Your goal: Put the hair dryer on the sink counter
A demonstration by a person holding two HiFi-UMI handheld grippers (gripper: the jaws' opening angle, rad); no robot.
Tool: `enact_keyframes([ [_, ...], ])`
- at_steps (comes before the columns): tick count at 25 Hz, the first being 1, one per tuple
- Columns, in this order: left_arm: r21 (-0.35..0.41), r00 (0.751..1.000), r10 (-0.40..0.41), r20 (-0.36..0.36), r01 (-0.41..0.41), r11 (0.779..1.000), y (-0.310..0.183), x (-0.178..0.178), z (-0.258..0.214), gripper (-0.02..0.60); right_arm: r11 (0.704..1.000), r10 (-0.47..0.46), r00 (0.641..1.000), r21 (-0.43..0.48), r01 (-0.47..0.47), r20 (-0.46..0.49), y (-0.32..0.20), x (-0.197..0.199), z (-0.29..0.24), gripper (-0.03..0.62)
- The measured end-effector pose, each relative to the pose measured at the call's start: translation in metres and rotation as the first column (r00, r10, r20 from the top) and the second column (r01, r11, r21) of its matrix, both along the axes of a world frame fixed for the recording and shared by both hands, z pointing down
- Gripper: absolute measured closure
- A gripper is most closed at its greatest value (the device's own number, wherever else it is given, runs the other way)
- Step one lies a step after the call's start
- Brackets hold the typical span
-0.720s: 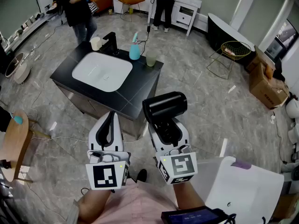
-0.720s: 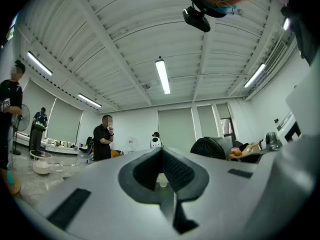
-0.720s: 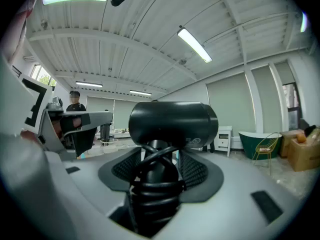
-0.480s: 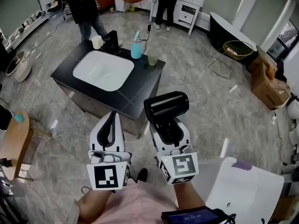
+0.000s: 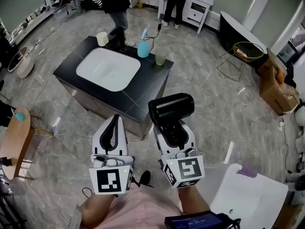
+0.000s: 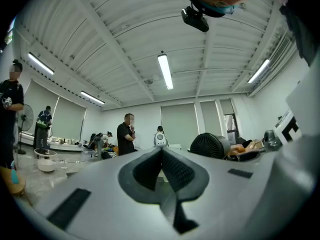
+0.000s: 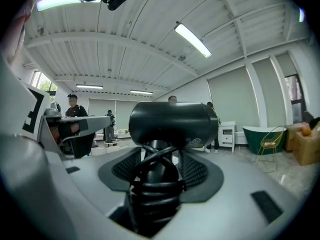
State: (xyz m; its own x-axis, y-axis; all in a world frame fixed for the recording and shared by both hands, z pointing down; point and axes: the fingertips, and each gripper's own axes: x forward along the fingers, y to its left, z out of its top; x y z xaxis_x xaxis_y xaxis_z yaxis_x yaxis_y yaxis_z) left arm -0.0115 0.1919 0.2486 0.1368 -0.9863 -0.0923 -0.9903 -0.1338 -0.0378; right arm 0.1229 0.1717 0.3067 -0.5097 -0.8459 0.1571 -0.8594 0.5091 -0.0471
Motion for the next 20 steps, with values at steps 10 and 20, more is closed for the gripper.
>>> enact_keyframes([
  [10, -0.005, 1.0, 0.005, -0.015, -0.006, 1.0, -0.059, -0.03, 0.016, 0.572, 1.0, 0.022, 1.0, -0.017, -0.023, -0.021, -0.059, -0.022, 0.015, 0.352],
  [20, -0.018, 0.998, 0.053, -0.024, -0.053, 0.998, -0.185, -0.086, 0.021, 0.572, 0.994, 0.096, 0.995, -0.051, -0.098, -0.041, -0.172, -0.063, 0.025, 0.352],
])
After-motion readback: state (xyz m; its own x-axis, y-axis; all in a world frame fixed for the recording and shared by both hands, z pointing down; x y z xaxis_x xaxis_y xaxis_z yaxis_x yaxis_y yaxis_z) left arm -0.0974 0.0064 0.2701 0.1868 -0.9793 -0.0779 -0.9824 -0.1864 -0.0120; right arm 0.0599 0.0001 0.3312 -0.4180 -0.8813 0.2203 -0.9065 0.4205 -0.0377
